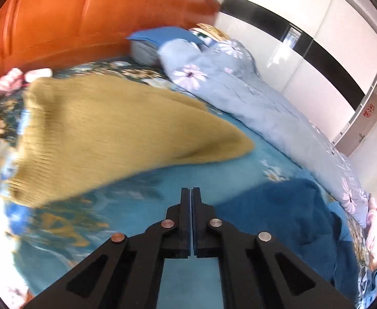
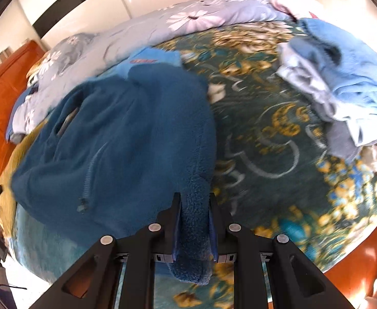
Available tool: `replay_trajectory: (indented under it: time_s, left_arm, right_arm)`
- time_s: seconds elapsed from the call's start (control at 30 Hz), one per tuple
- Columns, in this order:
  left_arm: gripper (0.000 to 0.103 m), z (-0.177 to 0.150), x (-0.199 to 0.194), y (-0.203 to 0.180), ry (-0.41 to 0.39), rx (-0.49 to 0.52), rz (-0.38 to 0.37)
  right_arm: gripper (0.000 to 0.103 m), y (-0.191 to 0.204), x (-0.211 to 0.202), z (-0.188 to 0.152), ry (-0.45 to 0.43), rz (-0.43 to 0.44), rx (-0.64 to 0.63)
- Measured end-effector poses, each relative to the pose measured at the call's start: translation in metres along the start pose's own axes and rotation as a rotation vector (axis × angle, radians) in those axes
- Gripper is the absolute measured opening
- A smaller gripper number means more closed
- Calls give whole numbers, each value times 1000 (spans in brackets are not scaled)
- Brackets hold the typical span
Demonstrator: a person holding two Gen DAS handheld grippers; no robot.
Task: Fold clothes
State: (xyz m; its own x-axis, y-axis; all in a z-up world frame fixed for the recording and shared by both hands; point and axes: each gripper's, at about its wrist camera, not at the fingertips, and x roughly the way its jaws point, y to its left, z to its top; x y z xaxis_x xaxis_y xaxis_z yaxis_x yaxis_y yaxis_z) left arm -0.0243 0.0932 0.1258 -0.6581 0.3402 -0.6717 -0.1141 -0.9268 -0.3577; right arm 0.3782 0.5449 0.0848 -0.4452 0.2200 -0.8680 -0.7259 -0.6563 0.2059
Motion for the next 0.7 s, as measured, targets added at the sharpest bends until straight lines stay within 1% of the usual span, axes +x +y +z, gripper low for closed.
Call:
replay_trajectory:
  time_s: [0.03,0.13,0.23,0.3,0.33,0.4,0.43,0.47,0.53,0.57,0.6,0.7]
  left_arm:
    - [0,2,-4,11,5,-1,2]
    - [0,3,0,33,70,-18,-35]
    - [1,-2,8,34,112,-26,-72]
    - [3,-9,19,29,152,-28,-86]
    - [7,-12,27,25,177,-30,-93]
    - [18,-18,44,11,211,-17,-111]
    - [34,-21,53,4,224,-5,-118]
    - [47,-23,61,-2,233,11,-114]
    - [48,-25,76,-15,250,42,-105]
    - [55,-27,84,-21,259,58,-101]
    - [59,-28,91,-27,267,75,-93]
    - [61,-31,113,-39,282,134,-39]
  right_arm:
    - [21,3,2,-1,6,-2,-5]
    - [21,5,7,-1,19,-12,1]
    - [21,1,4,1,13,-10,29]
    - [24,-1,-1,4,2,-12,44]
    - [28,-2,-3,4,-3,-11,50]
    - [36,-2,-9,5,-13,-10,56]
    - [45,-1,-12,5,-18,-11,55]
    - [52,-1,-16,5,-28,-12,53]
    - [59,-1,-23,5,-43,-8,50]
    - [60,-1,-26,5,-49,-8,48]
    - [61,-1,-30,5,-56,-12,46]
    - [63,-2,-36,4,-65,-20,44]
